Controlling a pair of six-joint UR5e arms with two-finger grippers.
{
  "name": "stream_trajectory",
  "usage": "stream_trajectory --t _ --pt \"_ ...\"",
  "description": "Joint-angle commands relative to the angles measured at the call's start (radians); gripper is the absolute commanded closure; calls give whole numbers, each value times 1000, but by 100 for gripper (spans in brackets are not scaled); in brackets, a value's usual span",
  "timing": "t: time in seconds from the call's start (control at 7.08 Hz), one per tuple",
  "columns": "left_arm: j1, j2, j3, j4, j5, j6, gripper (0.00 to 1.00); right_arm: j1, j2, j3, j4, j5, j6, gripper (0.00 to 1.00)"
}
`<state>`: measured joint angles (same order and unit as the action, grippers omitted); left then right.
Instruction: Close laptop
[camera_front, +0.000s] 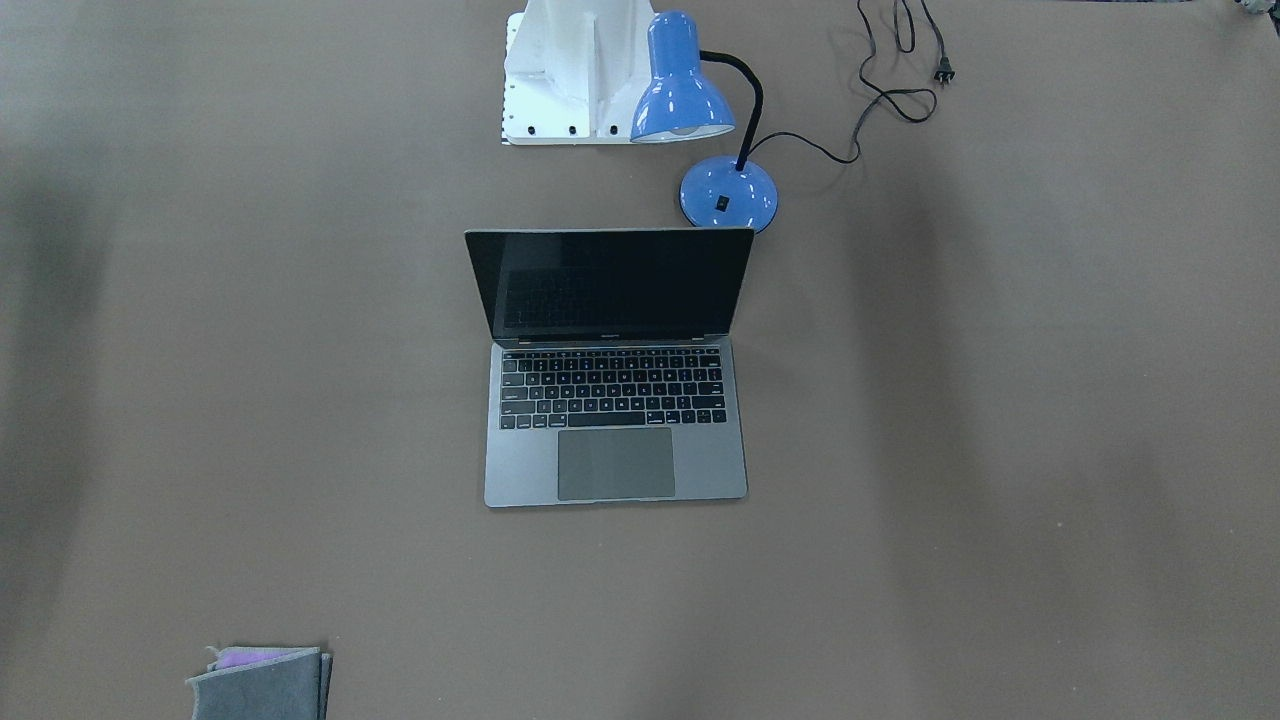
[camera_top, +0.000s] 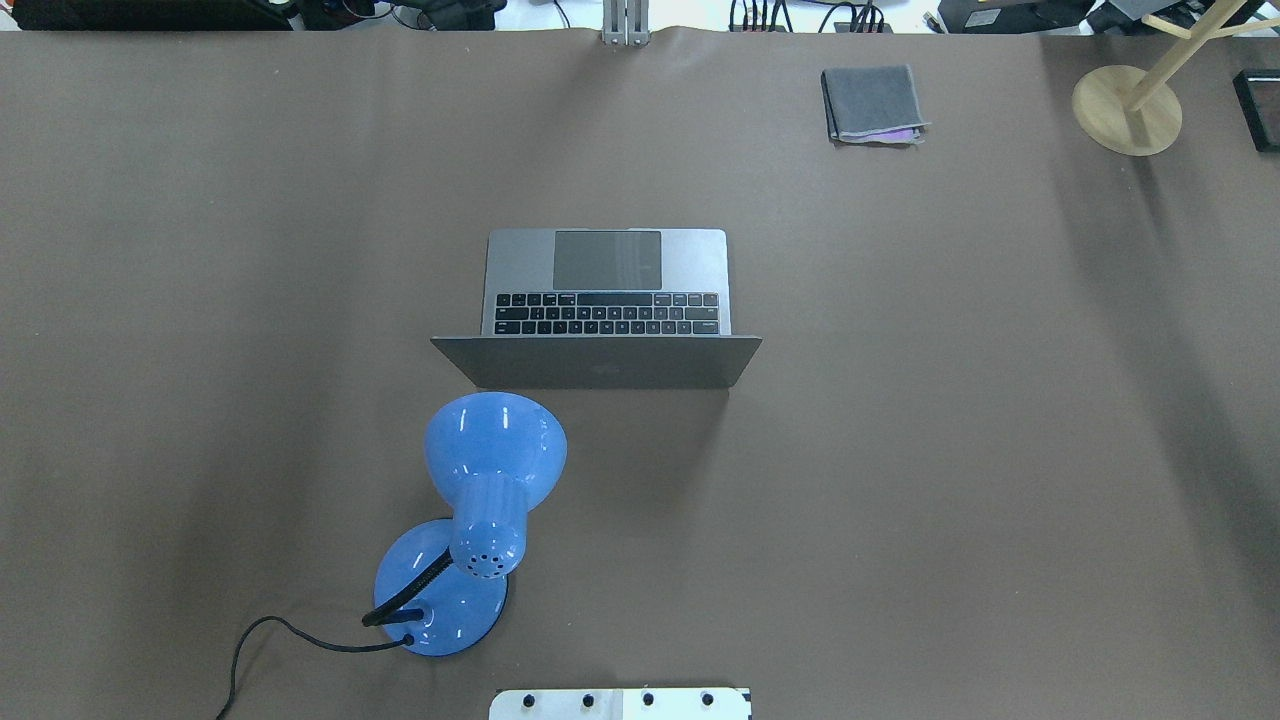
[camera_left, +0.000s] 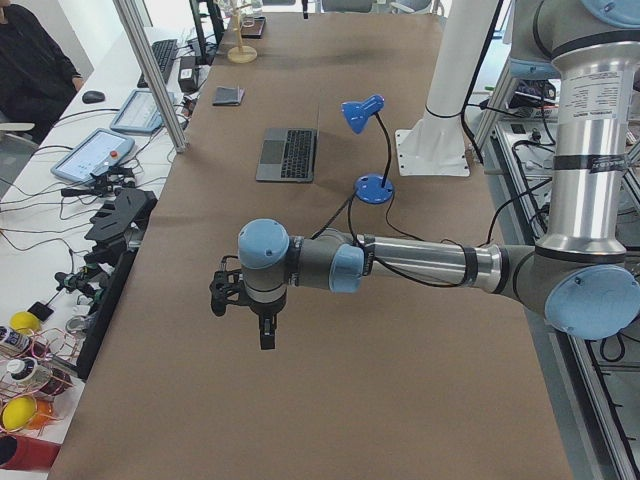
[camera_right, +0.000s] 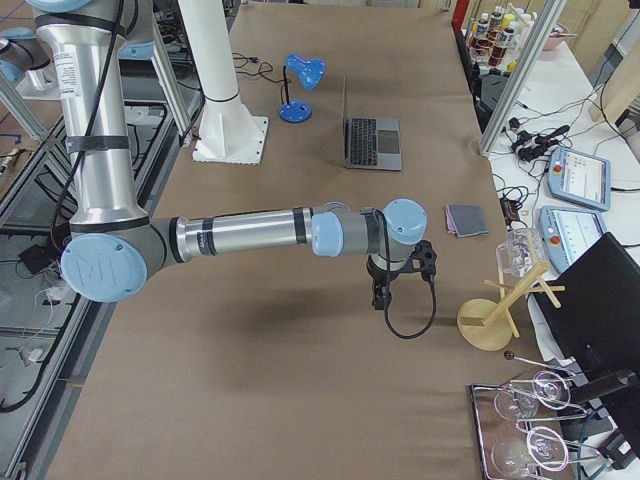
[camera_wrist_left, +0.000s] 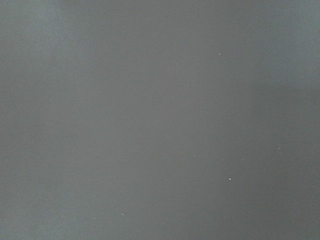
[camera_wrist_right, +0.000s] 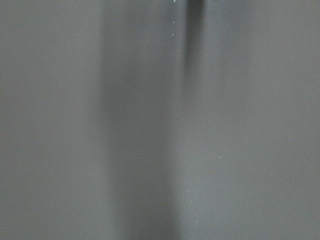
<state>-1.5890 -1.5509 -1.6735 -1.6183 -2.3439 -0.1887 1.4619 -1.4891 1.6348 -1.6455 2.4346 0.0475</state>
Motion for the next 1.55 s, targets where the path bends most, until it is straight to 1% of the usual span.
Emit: stream_trajectory --t 0.0,1.41 --pt "0 0 3 0 0 0 2 0 1 0 0 0 0 0" --pt "0 0 -3 -5 -3 11 2 0 18 -3 -2 1 3 0"
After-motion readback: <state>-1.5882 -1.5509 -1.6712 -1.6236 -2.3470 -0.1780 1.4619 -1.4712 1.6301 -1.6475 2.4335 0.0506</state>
